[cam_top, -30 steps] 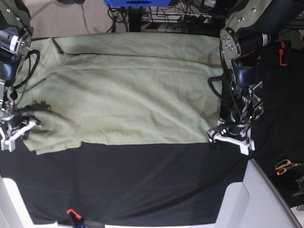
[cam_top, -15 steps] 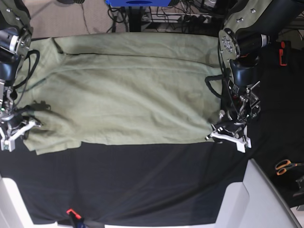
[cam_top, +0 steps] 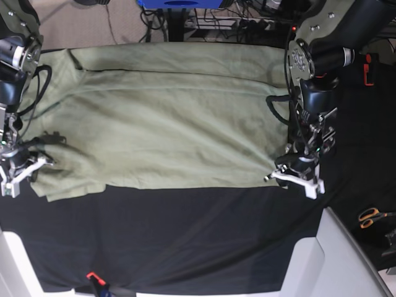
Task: Fold the T-shirt properly
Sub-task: 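Grasp the shirt hem corners with both grippers, then lift the hem with both grippers and fold it toward the collar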
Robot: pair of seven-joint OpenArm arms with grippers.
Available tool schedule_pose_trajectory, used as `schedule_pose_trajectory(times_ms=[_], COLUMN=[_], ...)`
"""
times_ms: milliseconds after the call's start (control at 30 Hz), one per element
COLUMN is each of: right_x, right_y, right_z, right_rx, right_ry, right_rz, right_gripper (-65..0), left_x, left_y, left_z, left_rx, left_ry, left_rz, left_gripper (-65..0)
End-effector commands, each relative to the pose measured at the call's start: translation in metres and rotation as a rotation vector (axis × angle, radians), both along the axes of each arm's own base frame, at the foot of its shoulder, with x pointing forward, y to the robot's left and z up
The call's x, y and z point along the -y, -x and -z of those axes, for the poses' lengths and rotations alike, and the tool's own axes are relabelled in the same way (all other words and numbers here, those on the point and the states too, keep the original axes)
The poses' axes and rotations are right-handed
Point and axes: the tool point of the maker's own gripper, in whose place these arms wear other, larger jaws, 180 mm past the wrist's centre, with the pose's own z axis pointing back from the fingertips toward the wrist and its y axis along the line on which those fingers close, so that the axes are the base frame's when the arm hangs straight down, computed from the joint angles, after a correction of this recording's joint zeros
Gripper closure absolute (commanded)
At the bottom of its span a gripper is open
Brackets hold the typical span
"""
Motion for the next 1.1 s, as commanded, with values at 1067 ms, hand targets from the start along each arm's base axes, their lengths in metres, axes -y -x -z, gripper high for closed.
schedule_pose_trajectory(times_ms=[1067], right_x=[-0.01], right_y=[-0.029], right_z=[-0.039], right_rx=[0.114], right_ry=[0.096], right_rz=[-0.114], right_gripper=[0.0], left_x=[-0.004], left_y=[0.027], left_z=[-0.076], left_rx=[0.173], left_ry=[-0.19], left_rz=[0.13], left_gripper=[0.0])
